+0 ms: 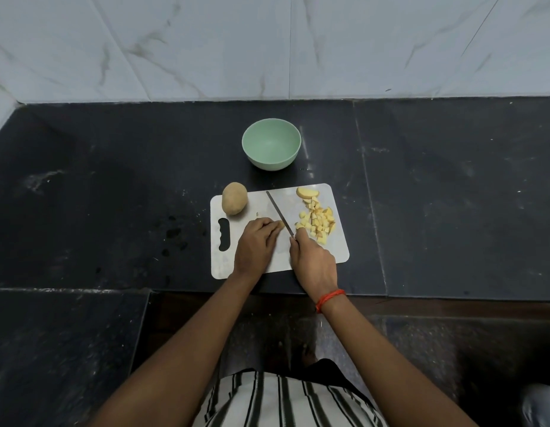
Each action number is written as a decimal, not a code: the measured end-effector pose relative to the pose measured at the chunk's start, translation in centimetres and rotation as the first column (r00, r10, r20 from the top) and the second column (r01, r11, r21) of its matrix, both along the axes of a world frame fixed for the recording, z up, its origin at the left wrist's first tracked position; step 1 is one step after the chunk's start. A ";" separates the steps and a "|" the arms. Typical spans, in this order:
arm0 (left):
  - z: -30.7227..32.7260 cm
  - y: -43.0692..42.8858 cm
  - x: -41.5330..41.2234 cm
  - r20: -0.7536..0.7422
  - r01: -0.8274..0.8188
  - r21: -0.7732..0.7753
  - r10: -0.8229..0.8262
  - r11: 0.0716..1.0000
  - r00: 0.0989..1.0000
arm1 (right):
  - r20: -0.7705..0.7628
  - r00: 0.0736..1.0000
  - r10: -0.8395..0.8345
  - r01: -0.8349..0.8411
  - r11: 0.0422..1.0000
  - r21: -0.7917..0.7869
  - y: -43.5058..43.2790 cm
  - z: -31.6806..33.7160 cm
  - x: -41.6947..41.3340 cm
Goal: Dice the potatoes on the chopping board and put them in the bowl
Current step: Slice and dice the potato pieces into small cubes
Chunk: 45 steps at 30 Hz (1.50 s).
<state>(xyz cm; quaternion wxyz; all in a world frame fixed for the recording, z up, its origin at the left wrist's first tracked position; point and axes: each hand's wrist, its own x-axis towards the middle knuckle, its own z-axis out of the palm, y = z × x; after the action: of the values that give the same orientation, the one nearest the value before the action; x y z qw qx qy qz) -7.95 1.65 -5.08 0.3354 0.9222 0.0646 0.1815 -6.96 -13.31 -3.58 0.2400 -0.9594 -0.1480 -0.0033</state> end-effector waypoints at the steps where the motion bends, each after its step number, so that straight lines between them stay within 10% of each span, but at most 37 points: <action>1: 0.0 -0.1 0.0 -0.004 -0.002 0.000 0.002 1.000 1.000 | -0.001 1.000 -0.003 0.003 1.000 -0.004 0.0 0.0 0.0; 29: 0.1 0.1 0.2 -0.028 -0.004 -0.009 0.004 1.000 1.000 | -0.051 0.998 0.038 -0.053 0.941 -0.334 0.2 2.5 -1.7; 45: -0.3 -0.1 -0.1 -0.024 -0.061 -0.036 0.060 0.997 0.998 | 0.025 0.998 -0.066 0.066 0.998 -0.012 -1.8 2.9 -4.0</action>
<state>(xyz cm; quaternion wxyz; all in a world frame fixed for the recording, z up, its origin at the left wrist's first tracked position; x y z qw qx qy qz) -8.03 1.59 -5.37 0.3458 0.9155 0.0999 0.1798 -10.99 -15.08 -0.64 0.2320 -0.9651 -0.1192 -0.0221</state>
